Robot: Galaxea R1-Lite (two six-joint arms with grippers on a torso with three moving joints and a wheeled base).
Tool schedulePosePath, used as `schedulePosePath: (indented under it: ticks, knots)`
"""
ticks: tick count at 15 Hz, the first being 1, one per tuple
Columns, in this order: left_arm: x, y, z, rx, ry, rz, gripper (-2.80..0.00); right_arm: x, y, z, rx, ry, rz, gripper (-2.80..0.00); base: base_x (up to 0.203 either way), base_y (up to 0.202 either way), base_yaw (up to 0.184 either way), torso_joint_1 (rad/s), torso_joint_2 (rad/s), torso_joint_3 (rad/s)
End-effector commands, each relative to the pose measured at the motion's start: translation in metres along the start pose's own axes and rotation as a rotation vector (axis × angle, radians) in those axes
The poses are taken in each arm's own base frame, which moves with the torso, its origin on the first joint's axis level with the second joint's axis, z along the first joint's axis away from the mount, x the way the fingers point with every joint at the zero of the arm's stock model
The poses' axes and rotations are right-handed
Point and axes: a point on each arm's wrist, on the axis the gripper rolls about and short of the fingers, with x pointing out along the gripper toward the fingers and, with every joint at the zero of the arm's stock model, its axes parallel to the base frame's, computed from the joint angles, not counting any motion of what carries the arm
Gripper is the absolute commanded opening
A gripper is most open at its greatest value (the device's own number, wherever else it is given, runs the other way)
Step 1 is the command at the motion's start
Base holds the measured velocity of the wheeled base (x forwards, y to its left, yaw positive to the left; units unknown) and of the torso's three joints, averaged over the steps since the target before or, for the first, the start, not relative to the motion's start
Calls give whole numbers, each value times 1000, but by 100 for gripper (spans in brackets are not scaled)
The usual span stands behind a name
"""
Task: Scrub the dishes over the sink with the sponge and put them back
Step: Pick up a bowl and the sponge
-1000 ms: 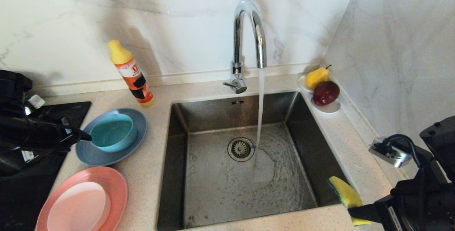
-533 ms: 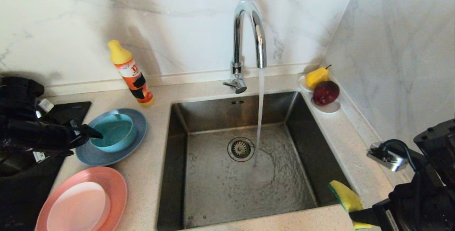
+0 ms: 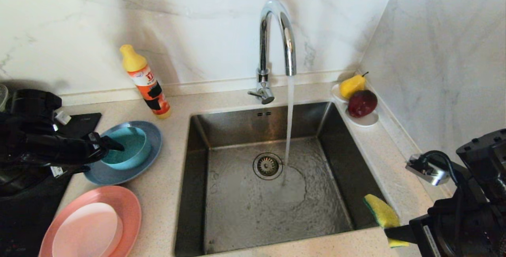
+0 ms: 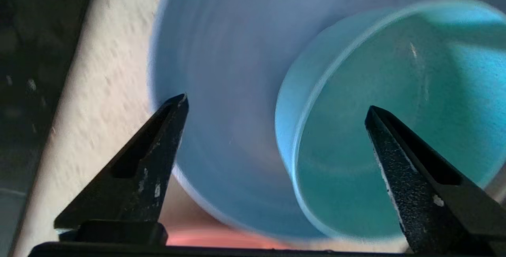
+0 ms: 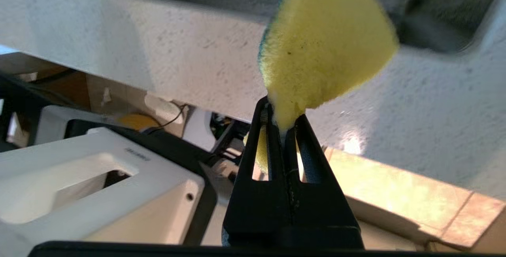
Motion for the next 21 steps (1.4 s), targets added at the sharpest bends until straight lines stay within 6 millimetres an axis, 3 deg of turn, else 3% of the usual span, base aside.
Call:
schedulePosePath:
  ticks: [1,14,15,21]
  knots:
    - [9,2,0,-2,8,5,0,0,-1,1,-7,-1,-4,-280,0,0,0,0,0,0]
    - [5,16,9,46,-27,87,0,2,-3,1,-12,6,-6,-280,0,0,0,0,0,0]
    - [6,16,9,45,-20,90,-280,2,-3,1,-12,6,-6,-280,0,0,0,0,0,0]
    - [6,27,12,27,-28,112,-280,6,-2,4,-11,12,-8,-280,0,0,0,0,0,0]
